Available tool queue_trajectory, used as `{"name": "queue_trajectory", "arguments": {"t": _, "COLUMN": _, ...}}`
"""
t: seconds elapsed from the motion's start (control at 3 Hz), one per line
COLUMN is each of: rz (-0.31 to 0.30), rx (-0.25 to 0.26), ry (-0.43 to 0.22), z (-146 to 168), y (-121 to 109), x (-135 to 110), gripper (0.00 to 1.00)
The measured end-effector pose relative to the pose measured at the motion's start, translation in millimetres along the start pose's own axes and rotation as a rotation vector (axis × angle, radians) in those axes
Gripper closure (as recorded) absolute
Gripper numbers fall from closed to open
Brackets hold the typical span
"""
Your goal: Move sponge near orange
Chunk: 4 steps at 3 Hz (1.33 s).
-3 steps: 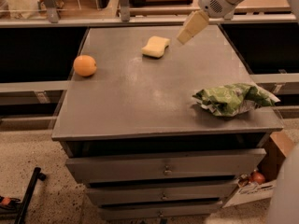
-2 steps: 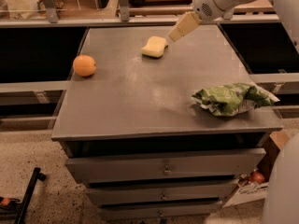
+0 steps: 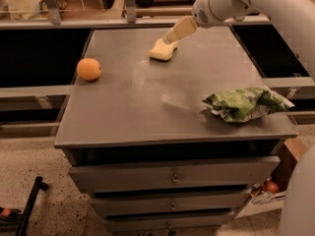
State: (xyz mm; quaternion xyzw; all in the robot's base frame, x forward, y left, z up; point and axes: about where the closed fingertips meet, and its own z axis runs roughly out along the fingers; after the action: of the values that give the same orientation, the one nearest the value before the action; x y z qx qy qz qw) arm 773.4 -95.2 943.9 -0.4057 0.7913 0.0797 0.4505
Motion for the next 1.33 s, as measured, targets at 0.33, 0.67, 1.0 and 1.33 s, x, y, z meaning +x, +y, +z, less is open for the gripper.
{"name": "queue_trajectory", "arguments": {"t": 0.33, "rz": 0.010, "rx": -0.010, "ry": -0.056, "z": 12.2, "y": -0.1, "x": -0.7, "gripper": 0.00}}
{"name": "queue_trajectory", "arguments": {"t": 0.67, "rz": 0.028, "rx": -0.041, "ry": -0.124, "z": 37.0, "y": -1.4, "x": 4.8, "gripper": 0.00}}
{"name": "queue_trajectory", "arguments": {"t": 1.0, "rz": 0.047, "rx": -0.085, "ry": -0.155, "z": 60.2, "y": -1.2, "x": 19.2, "gripper": 0.00}}
{"name": "queue_trajectory", "arguments": {"t": 1.33, "rz": 0.053, "rx": -0.108, "ry": -0.160, "z": 75.3, "y": -0.8, "x": 29.8, "gripper": 0.00}}
